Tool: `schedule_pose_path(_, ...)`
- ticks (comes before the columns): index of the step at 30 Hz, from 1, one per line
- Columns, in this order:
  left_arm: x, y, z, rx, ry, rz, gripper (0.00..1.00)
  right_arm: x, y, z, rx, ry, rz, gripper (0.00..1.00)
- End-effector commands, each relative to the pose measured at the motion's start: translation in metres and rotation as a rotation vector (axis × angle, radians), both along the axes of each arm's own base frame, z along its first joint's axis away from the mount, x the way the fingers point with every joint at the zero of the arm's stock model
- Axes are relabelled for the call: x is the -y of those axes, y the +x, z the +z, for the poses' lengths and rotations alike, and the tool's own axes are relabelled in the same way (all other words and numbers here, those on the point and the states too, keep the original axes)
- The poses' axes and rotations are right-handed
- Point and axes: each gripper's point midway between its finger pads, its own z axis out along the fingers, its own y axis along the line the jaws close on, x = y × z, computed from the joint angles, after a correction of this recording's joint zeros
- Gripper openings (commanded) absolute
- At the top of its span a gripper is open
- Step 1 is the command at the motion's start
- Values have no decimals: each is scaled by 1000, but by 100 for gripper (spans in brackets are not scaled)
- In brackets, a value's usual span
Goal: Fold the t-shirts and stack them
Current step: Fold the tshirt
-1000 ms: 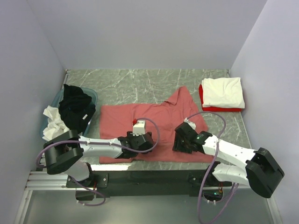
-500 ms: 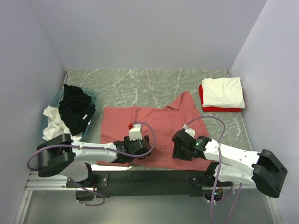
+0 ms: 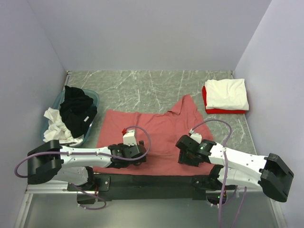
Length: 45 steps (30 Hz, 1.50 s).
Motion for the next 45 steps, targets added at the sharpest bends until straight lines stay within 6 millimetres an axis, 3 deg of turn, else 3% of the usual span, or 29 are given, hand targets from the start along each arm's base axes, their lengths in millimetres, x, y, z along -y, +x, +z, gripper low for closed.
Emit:
schedule_pose_path(1,-40,-18,-8,-81,153,17,83,10,0,5,13,-47,3,59)
schedule_pose_path(6,-30,10,32,23,137,36,86,-9,30,34,121,-26,33,61)
schedule_pose_path(9,-20,42,64,90,108,45,87,-25,55,53,178,-37,69,62)
schedule_pose_path(12,-25,78,90,138,100,80,88,-37,86,70,236,-34,89,63)
schedule_pose_path(15,-44,117,108,181,98,150,87,-42,118,85,278,10,103,63)
schedule_pose_path(16,-62,135,108,179,109,211,88,-42,125,89,287,26,99,63)
schedule_pose_path(20,-94,170,112,184,184,298,86,-43,155,119,366,75,89,63)
schedule_pose_path(26,-132,222,101,131,265,403,82,-19,194,148,443,149,43,63)
schedule_pose_path(31,-155,253,77,69,340,448,75,1,214,153,471,179,5,62)
schedule_pose_path(39,-162,286,48,7,392,458,63,10,214,140,470,241,4,62)
schedule_pose_path(45,-171,291,22,-57,406,463,61,19,211,124,453,241,6,62)
